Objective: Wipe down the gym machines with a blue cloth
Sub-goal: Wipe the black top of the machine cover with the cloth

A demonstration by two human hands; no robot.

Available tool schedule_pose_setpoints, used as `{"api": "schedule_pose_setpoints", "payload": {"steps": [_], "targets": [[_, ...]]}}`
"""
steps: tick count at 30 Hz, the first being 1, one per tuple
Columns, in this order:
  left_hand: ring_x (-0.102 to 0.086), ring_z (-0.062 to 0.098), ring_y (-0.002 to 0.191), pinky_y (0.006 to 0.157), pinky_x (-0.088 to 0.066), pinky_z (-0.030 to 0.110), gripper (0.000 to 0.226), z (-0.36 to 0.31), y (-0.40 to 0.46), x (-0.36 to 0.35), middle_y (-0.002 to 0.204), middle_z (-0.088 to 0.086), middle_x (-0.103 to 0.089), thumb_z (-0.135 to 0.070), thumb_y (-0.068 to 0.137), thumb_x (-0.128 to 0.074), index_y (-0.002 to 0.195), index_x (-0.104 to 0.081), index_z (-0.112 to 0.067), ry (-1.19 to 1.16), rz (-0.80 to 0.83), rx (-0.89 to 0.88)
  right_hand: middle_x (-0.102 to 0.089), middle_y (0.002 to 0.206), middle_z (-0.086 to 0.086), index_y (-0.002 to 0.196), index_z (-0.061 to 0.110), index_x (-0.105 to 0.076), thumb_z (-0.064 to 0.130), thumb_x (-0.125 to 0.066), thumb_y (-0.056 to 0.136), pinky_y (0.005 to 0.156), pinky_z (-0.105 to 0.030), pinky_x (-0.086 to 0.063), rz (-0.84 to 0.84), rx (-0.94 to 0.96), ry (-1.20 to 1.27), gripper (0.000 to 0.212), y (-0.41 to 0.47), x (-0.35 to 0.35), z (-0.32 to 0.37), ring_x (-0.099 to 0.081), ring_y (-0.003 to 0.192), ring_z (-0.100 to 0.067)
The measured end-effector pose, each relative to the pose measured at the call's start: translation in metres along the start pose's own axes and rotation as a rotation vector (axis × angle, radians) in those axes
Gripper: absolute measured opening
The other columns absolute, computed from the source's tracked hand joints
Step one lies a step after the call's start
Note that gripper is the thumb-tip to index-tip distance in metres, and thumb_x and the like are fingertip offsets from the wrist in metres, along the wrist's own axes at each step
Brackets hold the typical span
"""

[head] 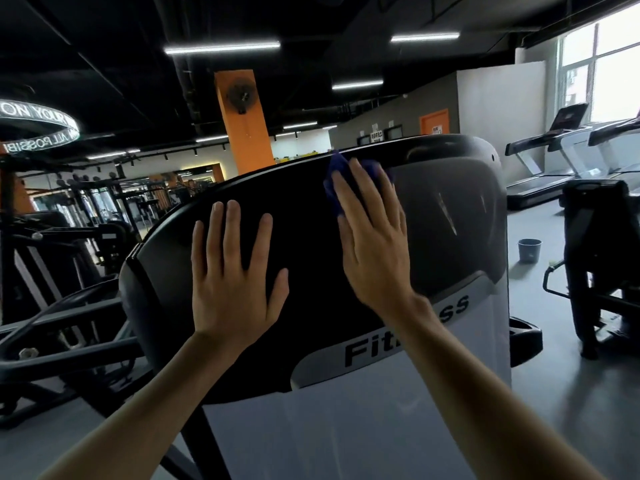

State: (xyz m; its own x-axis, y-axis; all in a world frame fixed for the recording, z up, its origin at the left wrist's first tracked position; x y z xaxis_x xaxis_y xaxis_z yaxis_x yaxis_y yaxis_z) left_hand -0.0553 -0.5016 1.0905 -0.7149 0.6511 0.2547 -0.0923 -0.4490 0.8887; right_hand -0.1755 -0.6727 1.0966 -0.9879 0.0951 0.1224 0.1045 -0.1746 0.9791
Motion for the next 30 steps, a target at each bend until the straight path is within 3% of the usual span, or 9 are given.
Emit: {"api": "schedule_pose_setpoints", "payload": {"steps": [3, 6, 16, 20, 24, 27, 30], "targets": [[-0.012, 0.048, 0.157, 0.126, -0.013, 0.064, 0.071, 0.000, 0.000, -0.001, 0.167, 0.032, -0.016, -0.047, 0.106, -0.041, 0.163, -0.027, -0.007, 0.007, 0.007, 0.000, -0.024, 0.169, -0.007, 0.159, 0.017, -0.033, 0.022, -0.044, 0.108, 0.120, -0.059, -0.029, 0.040, -0.091, -0.017, 0.052, -0.103, -0.007, -0.005, -0.015, 0.157, -0.032], [-0.010, 0.047, 0.157, 0.127, -0.011, 0.063, 0.071, 0.000, -0.001, -0.001, 0.167, 0.032, -0.015, -0.047, 0.106, -0.040, 0.163, -0.026, -0.007, 0.015, 0.025, 0.005, -0.025, 0.169, -0.007, 0.159, 0.017, -0.032, 0.020, -0.045, 0.107, 0.118, -0.061, -0.032, 0.135, -0.053, -0.019, 0.054, -0.164, -0.005, -0.010, -0.019, 0.156, -0.034], [-0.014, 0.050, 0.156, 0.125, -0.015, 0.066, 0.070, -0.002, -0.001, -0.001, 0.166, 0.032, -0.017, -0.045, 0.106, -0.040, 0.162, -0.028, -0.005, 0.017, 0.005, 0.013, -0.028, 0.167, -0.004, 0.158, 0.017, -0.037, 0.026, -0.039, 0.108, 0.124, -0.050, -0.024, 0.049, -0.050, 0.098, 0.051, 0.038, 0.014, -0.042, -0.014, 0.158, -0.025], [-0.015, 0.050, 0.156, 0.124, -0.016, 0.067, 0.069, -0.002, -0.001, -0.001, 0.166, 0.033, -0.018, -0.045, 0.106, -0.040, 0.162, -0.028, -0.005, 0.019, 0.000, 0.014, -0.024, 0.169, -0.008, 0.159, 0.011, -0.034, 0.025, -0.038, 0.110, 0.124, -0.052, -0.024, -0.004, -0.134, 0.097, 0.051, -0.027, 0.012, -0.047, -0.011, 0.158, -0.027], [-0.015, 0.050, 0.156, 0.125, -0.015, 0.065, 0.070, -0.002, -0.001, -0.002, 0.166, 0.033, -0.017, -0.046, 0.107, -0.037, 0.162, -0.027, -0.004, 0.046, 0.002, -0.007, -0.019, 0.170, -0.008, 0.161, 0.011, -0.027, 0.021, -0.037, 0.110, 0.126, -0.054, -0.021, -0.057, -0.438, 0.105, 0.052, -0.127, 0.004, -0.033, -0.008, 0.159, -0.027], [-0.014, 0.049, 0.156, 0.125, -0.015, 0.062, 0.072, 0.003, -0.002, 0.000, 0.167, 0.031, -0.016, -0.049, 0.108, -0.037, 0.163, -0.026, -0.005, 0.078, 0.034, -0.038, -0.018, 0.170, -0.008, 0.161, 0.010, -0.027, 0.017, -0.040, 0.109, 0.125, -0.055, -0.021, -0.112, -0.613, 0.090, 0.054, -0.146, -0.009, 0.006, -0.008, 0.159, -0.028], [-0.019, 0.046, 0.155, 0.118, -0.023, 0.059, 0.071, 0.017, 0.000, 0.006, 0.168, 0.028, -0.018, -0.052, 0.107, -0.034, 0.164, -0.026, -0.010, 0.111, 0.084, -0.116, -0.027, 0.167, -0.012, 0.156, 0.007, -0.039, 0.001, -0.052, 0.099, 0.121, -0.057, -0.028, -0.139, -0.545, 0.102, 0.058, -0.149, -0.033, 0.070, -0.017, 0.157, -0.033]]}}
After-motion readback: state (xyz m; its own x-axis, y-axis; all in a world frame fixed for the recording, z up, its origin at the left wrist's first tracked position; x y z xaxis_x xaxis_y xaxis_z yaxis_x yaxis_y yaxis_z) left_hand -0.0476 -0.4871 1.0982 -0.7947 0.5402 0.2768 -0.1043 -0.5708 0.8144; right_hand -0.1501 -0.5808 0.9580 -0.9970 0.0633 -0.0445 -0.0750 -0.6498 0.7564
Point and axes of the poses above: each hand's wrist, its own y-axis towards the middle knuckle, its own x-axis out of the back of the hand, z = x × y, the point moved 4 cm from there along y, towards the middle knuckle
